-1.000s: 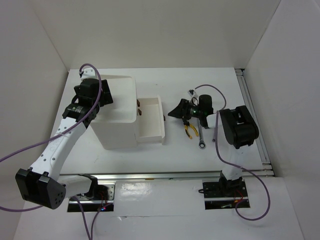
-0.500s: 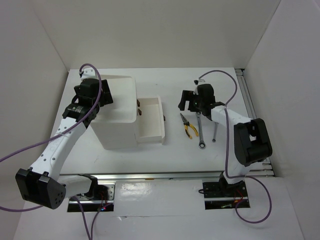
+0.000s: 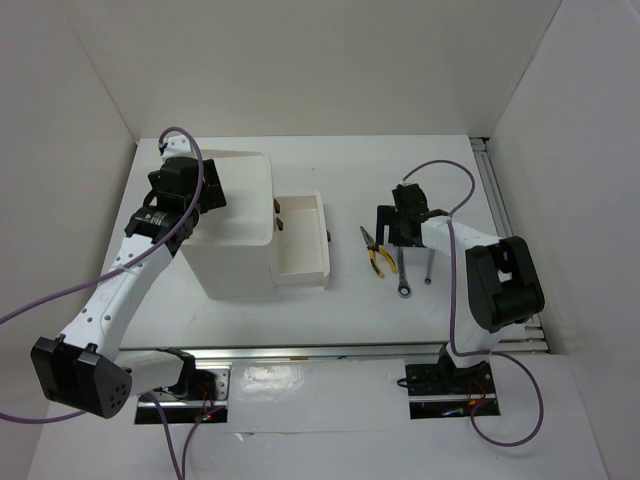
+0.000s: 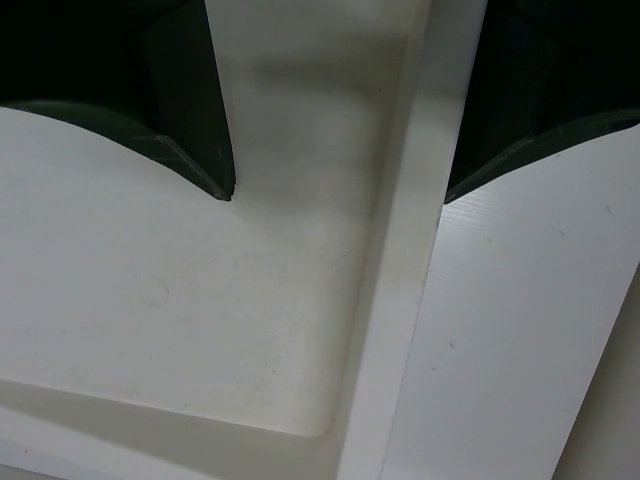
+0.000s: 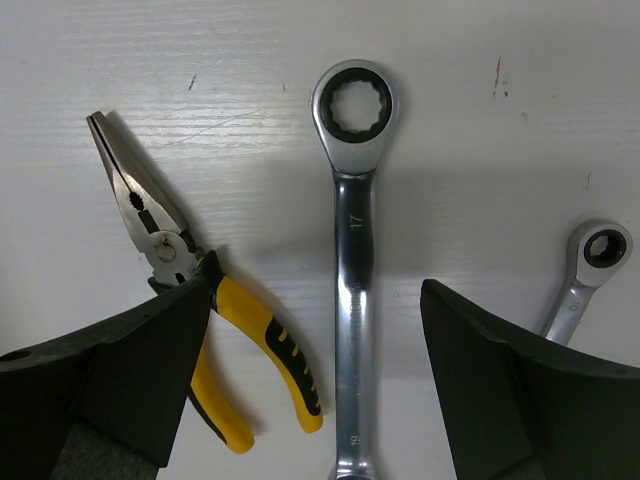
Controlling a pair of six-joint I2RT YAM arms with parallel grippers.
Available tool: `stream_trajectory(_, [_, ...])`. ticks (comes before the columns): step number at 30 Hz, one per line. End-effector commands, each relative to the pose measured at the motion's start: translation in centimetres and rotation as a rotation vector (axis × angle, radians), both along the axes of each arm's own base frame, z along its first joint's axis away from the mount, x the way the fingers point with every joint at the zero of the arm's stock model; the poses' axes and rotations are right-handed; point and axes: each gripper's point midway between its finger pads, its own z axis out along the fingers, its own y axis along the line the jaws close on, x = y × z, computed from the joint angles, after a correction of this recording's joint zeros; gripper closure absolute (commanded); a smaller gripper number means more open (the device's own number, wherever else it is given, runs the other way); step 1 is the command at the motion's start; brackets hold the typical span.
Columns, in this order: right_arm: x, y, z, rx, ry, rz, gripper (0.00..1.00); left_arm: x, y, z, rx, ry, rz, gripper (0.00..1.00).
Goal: Sort the tools into containers
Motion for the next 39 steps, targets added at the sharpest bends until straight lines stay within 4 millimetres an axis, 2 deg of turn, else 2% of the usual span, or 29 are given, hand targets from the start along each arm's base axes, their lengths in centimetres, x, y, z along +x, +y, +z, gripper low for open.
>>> stream_trajectory(1, [-0.3,-0.9,-0.7,-0.014,0.024,-0.028,0.08,-3.4,-3.4,-7.9,-0.045,0.315,-0.15,0.1])
stream_trajectory(7, [-1.0,-2.0,-2.6,-0.018,0.074,-0.052,0.13,-3.4,-3.5,-7.7,-0.053,0.307,-0.158,0.1])
stream_trajectory(14, [-1.5,-2.1,-2.8,-0.018,0.094,-0.061,0.24,-3.4,-3.5,-7.7,-0.053,0.307,-0.158,0.1])
stream_trajectory(15, [-2.1,-2.2,-3.2,-0.023,0.116,-0.061,0.35,-3.4,-3.5,-7.7,-0.053,0.307,-0.158,0.1])
stream_trajectory(17, [-2.1,-2.2,-2.5,-0.014,0.103,-0.07,0.46,-3.4,-3.5,-7.7,-0.053,0.307,-0.158,0.1])
stream_trajectory(22, [-3.8,-2.3,-3.4,-0.003,0.151,-0.088,0.59,-3.4,-3.5,-7.7,-0.053,0.307,-0.158,0.1])
stream_trajectory(23, [-4.2,-2.4,-3.7,-0.005,0.16,-0.089,0.65,-3.4,-3.5,-7.7,-0.053,0.307,-0.158,0.1])
stream_trajectory(25, [-4.9,-2.4,-5.0,-0.027,0.205,-0.085,0.69,-3.4,-3.5,-7.7,-0.053,0.307,-0.158,0.1])
stream_trajectory(26, [-5.3,-2.1,-5.4,-0.034,0.225,-0.074,0.78,-3.5,-3.7,-7.7,-0.059,0.309,-0.165,0.1])
stream_trajectory(29, [-6.0,-2.0,-6.3,-0.067,0.254,-0.072,0.86,-3.5,-3.7,-7.7,-0.059,0.309,-0.165,0.1])
stream_trajectory(31, [-6.0,-1.7,-6.8,-0.073,0.268,-0.062,0.97,-3.4,-3.7,-8.0,-0.057,0.318,-0.164,0.1])
stream_trajectory(32, [-5.5,-1.5,-6.5,-0.069,0.257,-0.062,1.0,-3.4,-3.7,-8.0,-0.057,0.318,-0.164,0.1])
stream_trajectory(36, [-5.2,-1.2,-5.9,-0.067,0.245,-0.052,1.0,-3.4,-3.7,-8.0,-0.057,0.318,-0.164,0.1])
stream_trajectory(39, [-3.8,-1.1,-3.7,-0.061,0.169,-0.062,1.0,-3.4,-3.5,-7.9,-0.051,0.316,-0.157,0.1])
